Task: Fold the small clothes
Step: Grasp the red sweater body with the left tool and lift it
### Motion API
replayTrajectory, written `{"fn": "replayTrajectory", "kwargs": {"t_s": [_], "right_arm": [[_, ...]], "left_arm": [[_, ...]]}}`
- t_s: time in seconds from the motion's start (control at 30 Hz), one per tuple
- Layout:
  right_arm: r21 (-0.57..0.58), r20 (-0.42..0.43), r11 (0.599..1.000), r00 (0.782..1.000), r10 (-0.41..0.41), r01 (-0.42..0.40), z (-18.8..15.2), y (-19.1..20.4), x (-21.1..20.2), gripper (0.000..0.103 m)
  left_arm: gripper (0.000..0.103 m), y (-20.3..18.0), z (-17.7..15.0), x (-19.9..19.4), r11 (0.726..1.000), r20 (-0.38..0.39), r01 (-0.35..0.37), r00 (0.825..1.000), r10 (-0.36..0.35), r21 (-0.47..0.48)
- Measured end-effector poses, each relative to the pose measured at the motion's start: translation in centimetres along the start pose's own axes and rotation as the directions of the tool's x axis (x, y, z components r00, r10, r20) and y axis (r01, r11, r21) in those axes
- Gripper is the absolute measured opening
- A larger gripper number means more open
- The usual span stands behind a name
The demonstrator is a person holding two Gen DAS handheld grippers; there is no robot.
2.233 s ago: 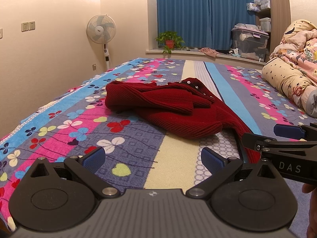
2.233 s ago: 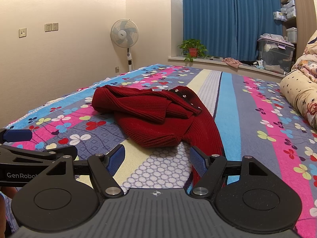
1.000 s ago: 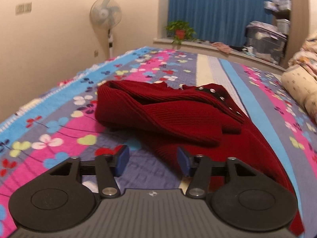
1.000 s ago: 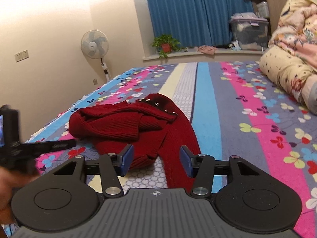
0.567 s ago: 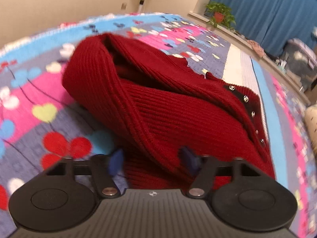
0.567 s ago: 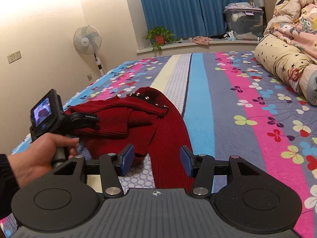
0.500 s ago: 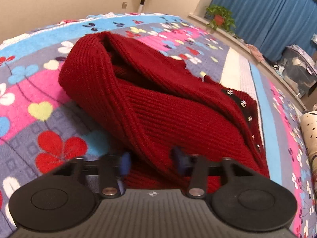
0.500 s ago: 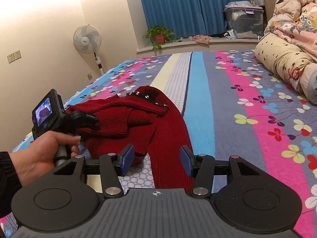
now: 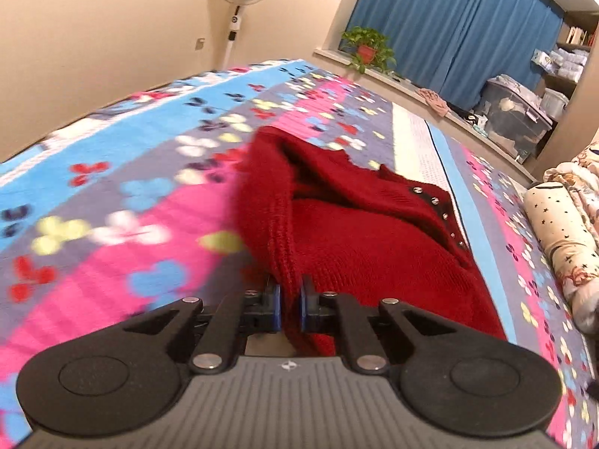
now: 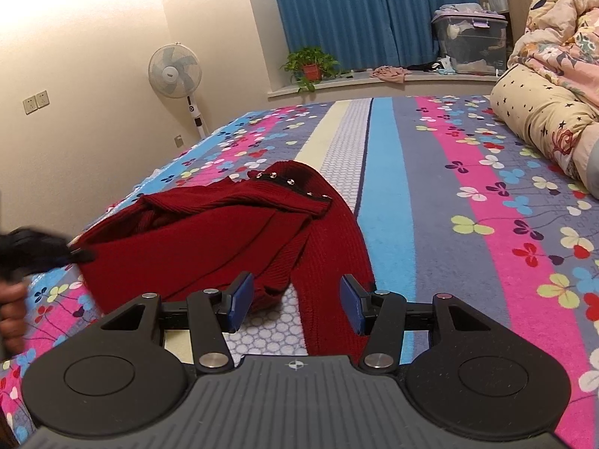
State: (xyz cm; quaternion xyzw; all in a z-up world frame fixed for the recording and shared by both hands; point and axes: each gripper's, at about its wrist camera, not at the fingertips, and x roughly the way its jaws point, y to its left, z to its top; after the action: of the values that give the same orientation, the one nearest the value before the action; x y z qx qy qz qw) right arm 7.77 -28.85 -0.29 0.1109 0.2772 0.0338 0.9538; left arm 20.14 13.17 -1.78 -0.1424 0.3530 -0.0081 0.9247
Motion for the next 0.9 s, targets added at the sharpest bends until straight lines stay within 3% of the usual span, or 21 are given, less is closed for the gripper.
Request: {"fn": "replayTrajectory", "kwargs": {"t_s": [0.17,0.23,0.37,0.47,0.5,0.53,0.63,0.77,0.9], "right_arm": [[-0.031,-0.008,0.999,1.000,-0.010,0.010,-0.5,0.7,-0.2,0.053],[-0.026,-0.011,1.000,1.000,-0.017,0.017,-0.7,0.5,-0.1,0.053],[-0.002,-0.025,0.999,0.999,-0.042,0.042,-0.9,-0.3,0.6,0.052],[0.035,-0.050,0.999,0.998,-0.031,0.032,-1.3,-1.0,2.0,0.052],[0.054,-0.060,0.998,0.998,-0.020,0.023,-1.5,-1.1,2.6,0.052],[0.078,-0.066,0.997,0.998,0.002,0.003,-1.7,-1.3,3.2,0.052],[0.130,-0.086,0.989,0.993,0.084,-0.073,-1.8,-1.5,5.1,0.054],[0.157,-0.158,0.966,0.961,0.228,-0.203,-2.6,-0.2,8.4,0.056],[0.125,-0.246,0.955,0.925,0.291,-0.267,-4.3,2.5,11.5,0.057]], "left_arm": [[0.009,6.9,-3.0,-4.0,0.999,-0.039,-0.039,0.998,0.040,0.023],[0.009,8.7,-3.6,-4.2,0.997,-0.073,-0.078,0.994,0.078,0.006],[0.011,10.6,-4.2,-3.3,0.996,-0.134,-0.066,0.989,0.058,-0.053],[0.018,11.3,-4.3,-2.8,0.990,-0.173,-0.090,0.982,0.070,-0.106],[0.031,11.5,-4.2,-2.6,0.990,-0.188,-0.082,0.980,0.060,-0.112],[0.042,11.6,-4.2,-2.4,0.990,-0.199,-0.083,0.978,0.059,-0.114],[0.051,11.7,-4.2,-1.9,0.989,-0.236,-0.088,0.970,0.058,-0.119],[0.054,11.9,-4.2,-0.5,0.989,-0.265,-0.093,0.962,0.061,-0.111],[0.054,11.9,-4.1,0.4,0.989,-0.276,-0.092,0.960,0.057,-0.116]]}}
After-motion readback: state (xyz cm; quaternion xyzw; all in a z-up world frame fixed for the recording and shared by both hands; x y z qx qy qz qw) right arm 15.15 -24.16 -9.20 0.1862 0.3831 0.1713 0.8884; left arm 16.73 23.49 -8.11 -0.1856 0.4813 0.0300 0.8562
